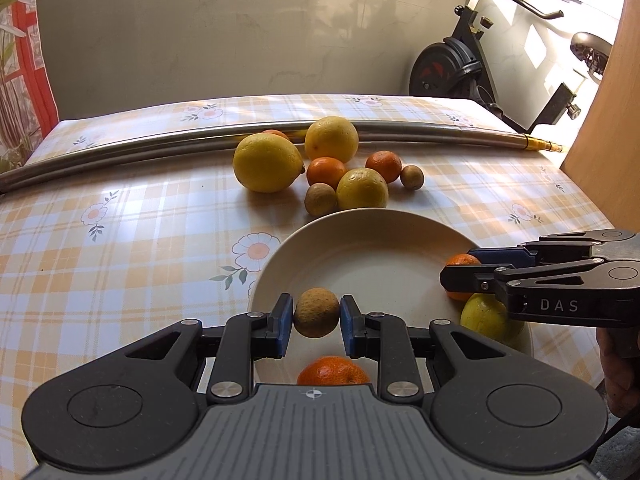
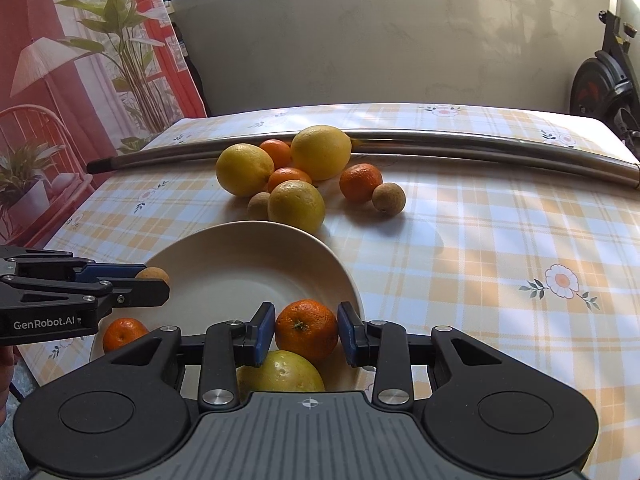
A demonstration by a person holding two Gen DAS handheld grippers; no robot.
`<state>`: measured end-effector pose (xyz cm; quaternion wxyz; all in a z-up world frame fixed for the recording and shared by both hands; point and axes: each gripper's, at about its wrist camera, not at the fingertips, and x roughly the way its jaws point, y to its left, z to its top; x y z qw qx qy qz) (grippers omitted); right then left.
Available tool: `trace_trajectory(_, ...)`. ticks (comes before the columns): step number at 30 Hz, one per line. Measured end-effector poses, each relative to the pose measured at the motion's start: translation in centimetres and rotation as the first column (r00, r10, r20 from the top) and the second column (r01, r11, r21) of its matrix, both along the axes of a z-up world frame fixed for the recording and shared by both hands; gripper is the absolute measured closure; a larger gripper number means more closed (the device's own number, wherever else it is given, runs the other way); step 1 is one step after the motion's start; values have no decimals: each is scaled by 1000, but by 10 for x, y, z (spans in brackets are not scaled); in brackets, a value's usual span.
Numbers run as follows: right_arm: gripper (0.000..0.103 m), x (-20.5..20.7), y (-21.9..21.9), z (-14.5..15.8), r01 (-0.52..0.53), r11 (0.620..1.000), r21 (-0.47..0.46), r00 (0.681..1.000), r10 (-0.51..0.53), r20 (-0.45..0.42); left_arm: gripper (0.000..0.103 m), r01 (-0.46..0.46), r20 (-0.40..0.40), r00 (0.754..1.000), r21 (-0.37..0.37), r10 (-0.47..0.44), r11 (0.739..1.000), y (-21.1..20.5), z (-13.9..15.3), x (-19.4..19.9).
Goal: Organize fruits
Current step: 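Carry kiwi and mandarin over the white plate and open both tools, then withdraw both open tools from the plate toward the fruit pile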
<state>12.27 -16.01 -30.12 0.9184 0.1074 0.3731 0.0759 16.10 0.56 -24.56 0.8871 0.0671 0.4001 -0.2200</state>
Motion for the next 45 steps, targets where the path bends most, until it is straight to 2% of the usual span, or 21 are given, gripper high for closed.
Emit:
trace_trajectory(8,71,0,-1,0,3,1000,6,1000,-3,-3,76,-5,-24,1000,42,6,999,-2,-6,2)
trace_trajectory(18,70,-1,-2,0,4,1000,4,1000,-4,-3,76,-1,-21,1000,38,2,999,-1,-7,1)
trace_trajectory(23,69,-2,-2,0,4,1000,3,1000,-4,-4,74,-11,-37,999,20,11,1000,2,-7,2)
trace_trajectory(27,68,-3,-3,3,6,1000,3,1000,-6,3,68,-21,-33,999,0,21,1000,4,-5,2)
trace_trajectory(33,68,-6,-6,10,10,1000,10,1000,-10,21,68,-42,-23,999,-53,40,998,10,5,2)
trace_trajectory(45,68,-8,-21,25,49,998,28,997,-50,53,66,-136,51,988,-113,143,984,31,37,15)
